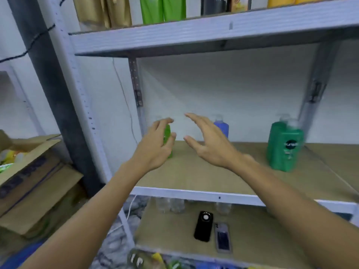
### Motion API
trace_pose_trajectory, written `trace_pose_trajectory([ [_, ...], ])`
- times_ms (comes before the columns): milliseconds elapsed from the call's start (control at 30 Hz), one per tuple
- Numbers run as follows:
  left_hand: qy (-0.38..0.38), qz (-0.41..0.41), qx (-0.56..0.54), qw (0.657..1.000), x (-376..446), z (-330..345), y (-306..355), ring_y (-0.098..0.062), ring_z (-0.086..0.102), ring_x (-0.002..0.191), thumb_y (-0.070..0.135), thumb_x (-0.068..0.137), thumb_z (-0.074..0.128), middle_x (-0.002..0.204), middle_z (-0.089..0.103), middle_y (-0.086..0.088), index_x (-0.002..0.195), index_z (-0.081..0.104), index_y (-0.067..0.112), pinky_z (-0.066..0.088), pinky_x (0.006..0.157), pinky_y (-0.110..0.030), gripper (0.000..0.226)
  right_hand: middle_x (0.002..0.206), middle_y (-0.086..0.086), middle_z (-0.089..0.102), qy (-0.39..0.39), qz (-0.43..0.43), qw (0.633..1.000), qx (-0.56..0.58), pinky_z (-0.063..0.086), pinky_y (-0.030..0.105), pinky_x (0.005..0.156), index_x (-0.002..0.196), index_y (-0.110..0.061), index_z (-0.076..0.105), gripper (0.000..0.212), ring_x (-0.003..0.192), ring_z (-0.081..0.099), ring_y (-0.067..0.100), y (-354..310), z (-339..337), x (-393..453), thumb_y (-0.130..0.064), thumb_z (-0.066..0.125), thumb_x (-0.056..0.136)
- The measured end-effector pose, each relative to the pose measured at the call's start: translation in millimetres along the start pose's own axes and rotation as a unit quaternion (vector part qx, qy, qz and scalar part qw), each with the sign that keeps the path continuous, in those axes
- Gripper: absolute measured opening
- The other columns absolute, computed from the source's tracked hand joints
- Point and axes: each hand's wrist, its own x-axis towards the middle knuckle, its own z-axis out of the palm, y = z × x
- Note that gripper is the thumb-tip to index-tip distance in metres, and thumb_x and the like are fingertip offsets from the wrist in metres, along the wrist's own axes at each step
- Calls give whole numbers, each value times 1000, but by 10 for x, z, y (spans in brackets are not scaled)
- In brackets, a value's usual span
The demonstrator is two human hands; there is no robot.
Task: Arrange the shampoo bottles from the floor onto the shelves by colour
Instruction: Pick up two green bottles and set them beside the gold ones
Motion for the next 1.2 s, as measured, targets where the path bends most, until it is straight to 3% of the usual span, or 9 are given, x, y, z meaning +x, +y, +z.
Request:
trace_pose_trajectory([
  [133,-46,-15,-29,998,-427,573,53,-23,46,132,31,104,46,145,46,-6,144,43,16,28,100,-20,43,150,-2,45,-11,64,998,20,34,29,111,154,-30,33,61,138,42,12,261,112,-580,-38,59,99],
  [200,-80,-28,-54,995,-640,852,53,-23,44,134,30,104,45,146,44,-6,144,41,17,31,106,-27,43,150,-2,46,-14,90,995,29,31,23,110,154,-28,35,60,138,43,12,417,207,-859,-38,58,99],
  [333,-125,-53,-81,987,-1031,1377,-31,-22,45,134,40,101,41,148,43,-1,144,38,25,38,109,-43,45,147,-3,47,-37,151,985,70,40,35,110,152,-31,35,58,131,47,8,708,445,-1457,-37,58,98],
  [533,-212,-101,-111,966,-1575,2050,-116,-22,44,134,34,105,44,147,46,-5,144,40,20,35,108,-36,42,139,3,55,-84,241,965,61,46,42,105,151,-31,36,57,124,54,18,1086,812,-2317,-44,54,98],
  [633,-242,-125,-126,954,-1847,2333,-215,-24,47,132,30,105,45,144,51,-7,142,42,17,35,98,-28,40,145,5,53,-105,292,948,65,41,34,109,153,-27,37,57,129,53,19,1227,1025,-2704,-37,56,101],
  [700,-280,-146,-132,940,-2027,2489,-312,-25,50,130,33,105,44,145,51,-6,144,39,21,38,100,-31,41,147,4,52,-126,328,933,75,39,27,107,153,-26,37,55,130,52,19,1302,1172,-2947,-32,56,102],
  [833,-338,-210,-123,909,-2356,2721,-576,-25,56,122,47,99,41,143,50,-2,143,34,33,42,106,-48,46,138,4,56,-156,390,902,100,51,47,100,153,-25,38,56,123,56,21,1449,1534,-3384,-34,57,101],
  [1000,-352,-256,-107,894,-2760,2955,-862,-28,59,112,32,103,48,141,50,-8,145,40,22,43,99,-38,43,134,9,59,-185,424,880,106,50,45,101,152,-22,39,56,122,57,25,1519,1931,-3687,-31,59,101],
  [1200,-390,-330,-63,857,-3323,3138,-1374,-38,56,111,21,100,54,141,46,-19,147,39,15,45,93,-42,50,142,10,54,-229,448,851,149,48,39,101,153,-22,38,57,126,56,23,1520,2414,-3780,-27,60,101],
])
